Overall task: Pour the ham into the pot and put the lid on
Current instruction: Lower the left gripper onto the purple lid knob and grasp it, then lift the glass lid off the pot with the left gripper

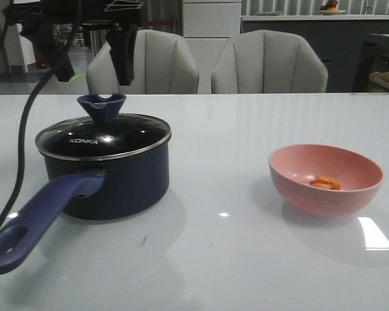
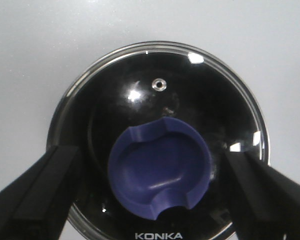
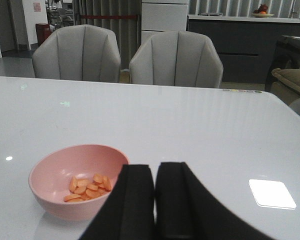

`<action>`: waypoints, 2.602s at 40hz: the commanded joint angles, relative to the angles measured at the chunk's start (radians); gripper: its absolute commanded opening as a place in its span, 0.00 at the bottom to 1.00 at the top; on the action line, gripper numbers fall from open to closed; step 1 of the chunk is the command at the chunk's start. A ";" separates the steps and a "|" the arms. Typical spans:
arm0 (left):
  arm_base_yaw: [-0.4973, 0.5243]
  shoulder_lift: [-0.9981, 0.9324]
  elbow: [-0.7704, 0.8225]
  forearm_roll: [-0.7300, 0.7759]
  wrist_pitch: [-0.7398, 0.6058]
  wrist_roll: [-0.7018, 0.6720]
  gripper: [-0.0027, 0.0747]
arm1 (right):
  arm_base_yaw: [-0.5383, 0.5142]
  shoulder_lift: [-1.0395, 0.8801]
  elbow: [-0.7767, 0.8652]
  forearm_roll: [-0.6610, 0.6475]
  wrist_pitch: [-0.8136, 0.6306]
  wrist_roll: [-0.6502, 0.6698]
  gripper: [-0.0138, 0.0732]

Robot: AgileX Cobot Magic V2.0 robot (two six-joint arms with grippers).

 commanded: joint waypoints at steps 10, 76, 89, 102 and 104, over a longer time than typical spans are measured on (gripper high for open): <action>-0.020 -0.024 -0.061 0.038 0.008 -0.094 0.79 | -0.003 -0.019 -0.005 -0.015 -0.085 0.001 0.37; 0.003 0.039 -0.093 -0.022 0.065 -0.128 0.43 | -0.003 -0.019 -0.005 -0.015 -0.085 0.001 0.37; 0.003 0.033 -0.121 -0.022 0.088 -0.128 0.43 | -0.003 -0.019 -0.005 -0.015 -0.085 0.001 0.37; 0.035 -0.063 -0.112 0.013 0.089 -0.081 0.43 | -0.003 -0.020 -0.005 -0.015 -0.085 0.001 0.37; 0.051 -0.087 -0.100 0.038 0.089 -0.080 0.43 | -0.003 -0.020 -0.005 -0.015 -0.085 0.001 0.37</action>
